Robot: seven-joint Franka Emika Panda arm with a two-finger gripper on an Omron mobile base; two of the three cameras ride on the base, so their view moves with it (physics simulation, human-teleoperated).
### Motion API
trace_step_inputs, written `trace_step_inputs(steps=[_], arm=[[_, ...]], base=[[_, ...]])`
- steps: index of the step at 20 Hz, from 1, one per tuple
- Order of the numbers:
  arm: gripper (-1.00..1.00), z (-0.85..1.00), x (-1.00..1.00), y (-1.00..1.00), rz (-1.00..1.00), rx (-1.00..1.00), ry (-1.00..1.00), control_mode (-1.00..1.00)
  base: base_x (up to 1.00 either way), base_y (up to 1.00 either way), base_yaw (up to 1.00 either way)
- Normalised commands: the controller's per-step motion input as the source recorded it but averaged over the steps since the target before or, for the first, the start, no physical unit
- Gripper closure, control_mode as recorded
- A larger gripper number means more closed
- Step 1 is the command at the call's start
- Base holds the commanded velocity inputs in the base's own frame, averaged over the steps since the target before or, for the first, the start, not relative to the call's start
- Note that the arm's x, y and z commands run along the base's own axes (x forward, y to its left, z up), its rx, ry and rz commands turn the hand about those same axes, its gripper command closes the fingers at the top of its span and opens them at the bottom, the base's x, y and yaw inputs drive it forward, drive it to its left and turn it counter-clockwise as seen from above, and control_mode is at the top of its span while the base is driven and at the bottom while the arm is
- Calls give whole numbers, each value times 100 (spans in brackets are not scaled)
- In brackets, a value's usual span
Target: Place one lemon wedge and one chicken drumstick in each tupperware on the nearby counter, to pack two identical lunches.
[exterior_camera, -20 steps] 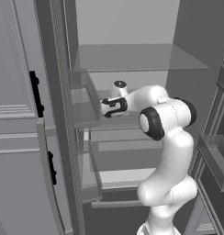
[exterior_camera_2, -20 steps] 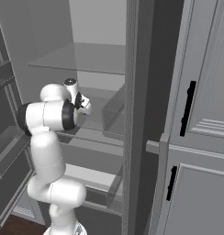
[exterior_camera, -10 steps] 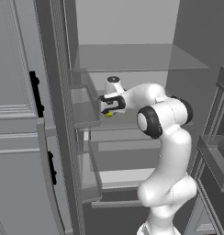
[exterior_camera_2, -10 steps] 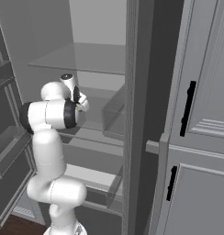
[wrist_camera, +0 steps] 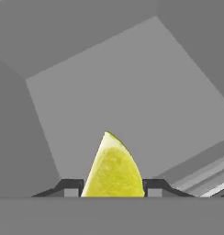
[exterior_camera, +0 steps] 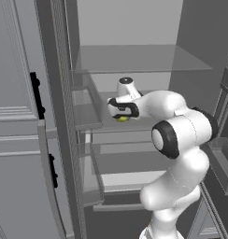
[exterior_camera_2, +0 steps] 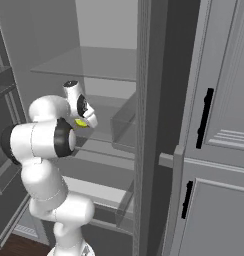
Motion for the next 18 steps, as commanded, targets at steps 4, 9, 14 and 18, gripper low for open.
trace_step_inputs(steps=[4,9,14,18], arm=[[100,33,-100,-55,-10,1,-16,-100],[100,44,-100,-46,2,0,-22,-100],[100,69,-100,-28,9,0,-9,-100],[100,67,-100,-22,5,0,0,-100]], base=[[0,0,0],[0,0,0],[0,0,0],[0,0,0]])
